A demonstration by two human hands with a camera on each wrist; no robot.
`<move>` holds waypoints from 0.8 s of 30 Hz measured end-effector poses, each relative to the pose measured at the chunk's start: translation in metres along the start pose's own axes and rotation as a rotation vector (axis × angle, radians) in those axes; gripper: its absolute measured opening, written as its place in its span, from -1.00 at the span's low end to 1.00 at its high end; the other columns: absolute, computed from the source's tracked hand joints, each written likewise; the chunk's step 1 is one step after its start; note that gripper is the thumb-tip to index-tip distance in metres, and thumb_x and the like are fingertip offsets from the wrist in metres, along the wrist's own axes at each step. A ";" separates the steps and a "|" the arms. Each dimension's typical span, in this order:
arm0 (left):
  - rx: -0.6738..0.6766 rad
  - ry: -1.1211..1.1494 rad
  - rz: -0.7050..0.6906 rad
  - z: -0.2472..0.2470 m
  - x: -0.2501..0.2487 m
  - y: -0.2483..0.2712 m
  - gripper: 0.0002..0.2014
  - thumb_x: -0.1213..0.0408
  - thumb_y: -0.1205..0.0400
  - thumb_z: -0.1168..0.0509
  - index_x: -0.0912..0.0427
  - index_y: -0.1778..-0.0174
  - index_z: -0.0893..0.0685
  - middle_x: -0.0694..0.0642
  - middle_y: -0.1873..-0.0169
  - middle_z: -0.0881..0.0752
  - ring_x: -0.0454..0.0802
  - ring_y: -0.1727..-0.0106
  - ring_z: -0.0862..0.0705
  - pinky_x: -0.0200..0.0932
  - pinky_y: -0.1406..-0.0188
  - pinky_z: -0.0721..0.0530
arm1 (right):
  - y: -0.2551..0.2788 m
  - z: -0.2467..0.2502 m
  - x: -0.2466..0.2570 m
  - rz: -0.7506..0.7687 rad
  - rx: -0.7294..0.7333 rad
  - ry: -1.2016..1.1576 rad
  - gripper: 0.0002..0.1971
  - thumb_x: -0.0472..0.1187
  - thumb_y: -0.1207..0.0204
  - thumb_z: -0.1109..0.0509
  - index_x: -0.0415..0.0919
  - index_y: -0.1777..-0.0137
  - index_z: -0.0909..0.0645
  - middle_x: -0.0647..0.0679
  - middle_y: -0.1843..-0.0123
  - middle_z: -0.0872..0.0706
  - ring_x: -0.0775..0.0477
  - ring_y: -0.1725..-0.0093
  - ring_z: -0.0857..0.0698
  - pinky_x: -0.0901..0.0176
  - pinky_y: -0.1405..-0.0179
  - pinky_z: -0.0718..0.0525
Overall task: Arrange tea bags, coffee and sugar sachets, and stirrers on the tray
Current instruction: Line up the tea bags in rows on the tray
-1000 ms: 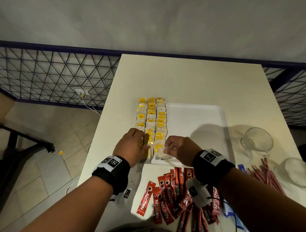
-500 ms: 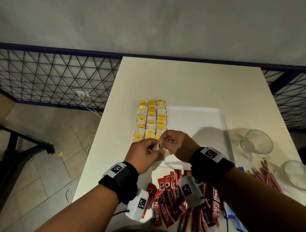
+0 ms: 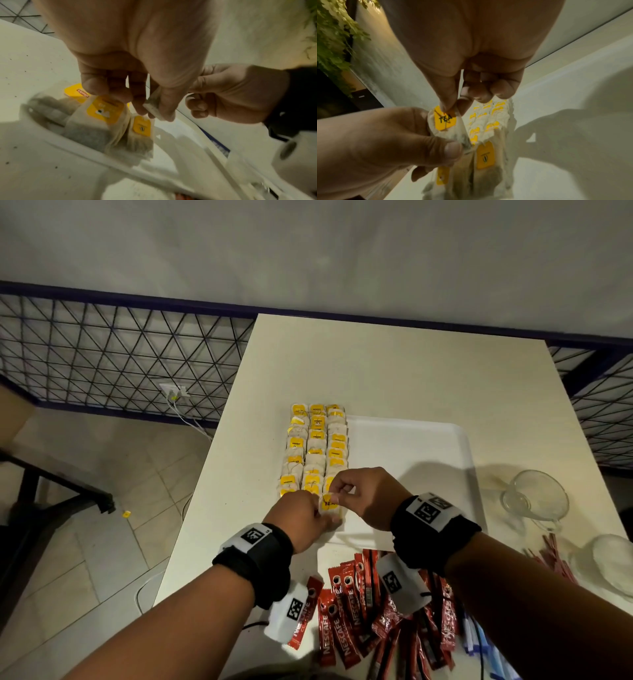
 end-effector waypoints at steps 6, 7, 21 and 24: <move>0.028 -0.200 -0.049 -0.006 -0.007 0.007 -0.76 0.02 -0.59 -0.28 -0.01 -0.10 -0.71 0.07 0.00 -0.76 0.14 -0.05 -0.69 -0.07 0.02 -0.66 | 0.004 -0.015 -0.015 -0.055 0.086 0.031 -0.93 -0.15 -0.53 -0.42 -0.10 0.08 -0.72 -0.02 0.11 -0.75 -0.04 0.07 -0.67 0.18 0.09 -0.57; 0.006 -0.194 -0.051 -0.002 -0.005 0.008 -0.79 0.07 -0.59 -0.27 0.00 -0.07 -0.71 0.07 0.04 -0.76 0.14 -0.02 -0.69 -0.08 0.07 -0.65 | 0.006 -0.018 -0.018 -0.067 0.114 0.040 -0.93 -0.15 -0.54 -0.41 -0.10 0.07 -0.71 -0.02 0.11 -0.75 -0.05 0.07 -0.68 0.16 0.08 -0.58; -0.171 -0.112 0.118 0.041 0.048 0.021 -0.79 0.07 -0.61 -0.29 0.03 -0.08 -0.72 0.05 0.03 -0.76 0.09 -0.01 -0.69 -0.13 0.04 -0.64 | -0.002 -0.042 -0.040 -0.184 0.118 0.038 -0.92 -0.17 -0.55 -0.43 -0.16 0.05 -0.70 0.09 0.19 -0.65 0.06 0.12 -0.61 0.32 0.17 -0.48; -0.176 -0.129 0.125 0.040 0.050 0.022 -0.77 0.07 -0.62 -0.27 0.06 -0.09 -0.71 0.06 0.02 -0.75 0.10 -0.02 -0.68 -0.08 0.01 -0.66 | -0.005 -0.044 -0.045 -0.183 0.079 0.095 -0.93 -0.13 -0.56 -0.40 -0.04 0.15 -0.61 0.06 0.20 -0.67 -0.03 0.12 -0.67 0.23 0.13 -0.59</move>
Point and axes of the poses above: each hand's wrist, its own y-axis away from the middle knuckle, its own z-axis out of the back of the hand, x = y × z, the point moved 9 cm from there along -y, towards the middle knuckle
